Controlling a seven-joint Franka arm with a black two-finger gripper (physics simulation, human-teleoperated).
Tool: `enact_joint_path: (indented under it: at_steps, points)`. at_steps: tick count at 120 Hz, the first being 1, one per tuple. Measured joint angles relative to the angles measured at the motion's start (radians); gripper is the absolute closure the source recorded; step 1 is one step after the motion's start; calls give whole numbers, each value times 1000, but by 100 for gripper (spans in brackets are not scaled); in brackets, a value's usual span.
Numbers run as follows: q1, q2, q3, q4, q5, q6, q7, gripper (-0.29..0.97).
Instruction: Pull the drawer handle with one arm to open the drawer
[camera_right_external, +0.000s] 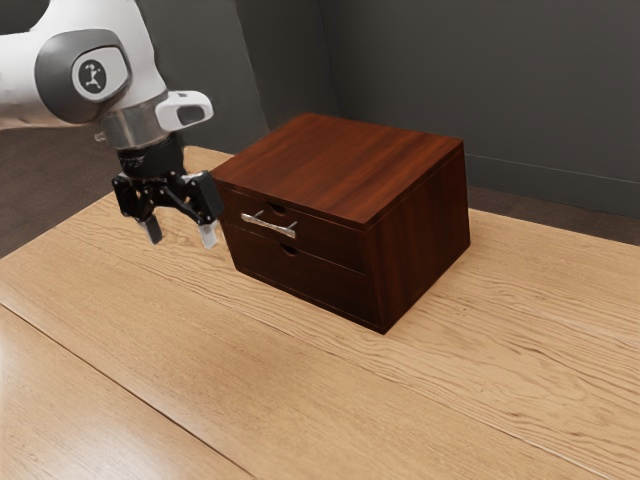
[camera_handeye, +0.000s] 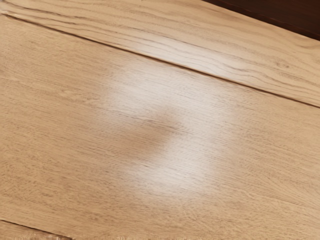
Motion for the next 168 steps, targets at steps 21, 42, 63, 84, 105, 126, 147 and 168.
enact_joint_path:
  at_steps: [21, 42, 63, 84, 105, 126, 147, 168]
  points:
    - [-23, -1, 2, 1, -10, -17, -7, 0]
    - [-101, -80, -16, 139, -24, -50, -174, 0]
    - [-137, -70, -4, 118, -18, -28, -460, 0]
    - [-127, -116, 1, 5, -15, 52, -673, 0]
    - [77, -305, -35, -422, -13, 391, -838, 0]
    - [218, -408, -176, -623, 11, 621, -999, 0]
    - [276, -394, -211, -677, 20, 747, -1135, 0]
    - [280, -388, -241, -715, 22, 836, -1236, 0]
